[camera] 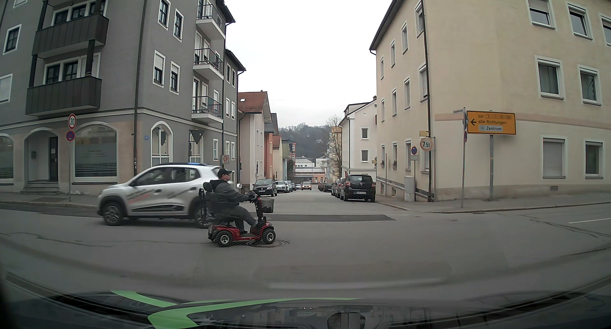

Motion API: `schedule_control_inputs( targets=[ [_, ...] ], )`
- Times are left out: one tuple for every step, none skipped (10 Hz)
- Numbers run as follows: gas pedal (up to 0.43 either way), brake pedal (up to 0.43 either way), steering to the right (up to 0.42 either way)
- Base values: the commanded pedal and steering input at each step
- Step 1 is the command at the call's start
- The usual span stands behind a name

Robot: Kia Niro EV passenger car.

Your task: Follow the waypoints while adhering to traffic rules and regulations

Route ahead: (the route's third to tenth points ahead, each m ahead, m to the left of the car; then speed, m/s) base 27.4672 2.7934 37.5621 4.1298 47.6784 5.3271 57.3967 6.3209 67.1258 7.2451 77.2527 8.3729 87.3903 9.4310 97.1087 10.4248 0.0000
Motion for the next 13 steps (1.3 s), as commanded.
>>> schedule_control_inputs(
  targets=[
    [0.000,0.152,-0.011],
    [0.000,0.079,-0.011],
    [0.000,0.049,-0.011],
    [0.000,0.049,-0.011],
    [0.000,0.049,-0.011],
    [0.000,0.049,-0.011],
    [0.000,0.061,-0.011],
    [0.000,0.073,-0.011],
    [0.000,0.091,-0.011],
    [0.000,0.110,-0.011],
    [0.000,0.152,-0.011],
    [0.000,0.171,-0.011],
    [0.000,0.189,-0.011]
  ],
)
